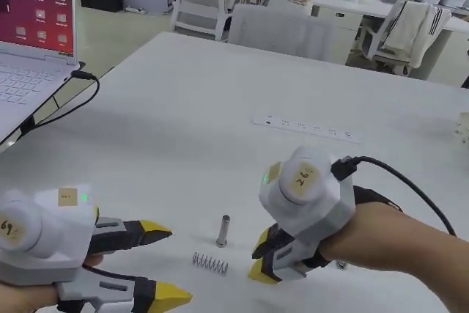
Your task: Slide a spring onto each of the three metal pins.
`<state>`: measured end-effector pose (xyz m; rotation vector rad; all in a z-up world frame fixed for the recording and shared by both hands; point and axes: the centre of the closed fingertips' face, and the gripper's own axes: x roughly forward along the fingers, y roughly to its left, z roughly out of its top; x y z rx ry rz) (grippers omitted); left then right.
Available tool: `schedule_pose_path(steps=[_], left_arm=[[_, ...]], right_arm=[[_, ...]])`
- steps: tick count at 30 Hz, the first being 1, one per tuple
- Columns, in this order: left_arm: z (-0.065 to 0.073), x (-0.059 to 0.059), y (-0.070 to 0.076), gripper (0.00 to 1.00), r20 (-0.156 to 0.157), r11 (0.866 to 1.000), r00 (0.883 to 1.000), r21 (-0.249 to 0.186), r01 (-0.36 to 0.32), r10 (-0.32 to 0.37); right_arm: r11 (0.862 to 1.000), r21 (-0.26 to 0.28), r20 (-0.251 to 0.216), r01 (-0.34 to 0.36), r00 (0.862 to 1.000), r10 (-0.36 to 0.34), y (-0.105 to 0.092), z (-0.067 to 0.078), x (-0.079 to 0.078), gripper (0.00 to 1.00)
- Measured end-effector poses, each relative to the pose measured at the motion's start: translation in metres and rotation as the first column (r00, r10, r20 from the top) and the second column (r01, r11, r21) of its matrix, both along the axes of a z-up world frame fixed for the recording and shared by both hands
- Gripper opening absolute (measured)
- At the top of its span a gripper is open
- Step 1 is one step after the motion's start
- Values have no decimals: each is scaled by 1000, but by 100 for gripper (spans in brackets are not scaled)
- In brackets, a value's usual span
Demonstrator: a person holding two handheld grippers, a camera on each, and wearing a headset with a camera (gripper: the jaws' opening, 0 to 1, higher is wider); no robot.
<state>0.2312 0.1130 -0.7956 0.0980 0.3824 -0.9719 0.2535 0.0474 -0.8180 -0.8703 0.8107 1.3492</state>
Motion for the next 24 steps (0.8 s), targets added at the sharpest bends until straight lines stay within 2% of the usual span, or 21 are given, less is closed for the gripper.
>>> schedule_pose_path(steps=[11,24], left_arm=[[-1,-3,7,52,1,1000,1000,4,-17,17],[-3,-7,11,51,-3,1000,1000,13,-21,21]], right_arm=[[1000,5,-8,2,1000,-2,21,-14,4,11],[999,-6,-22,36,999,-36,28,-32,9,11]])
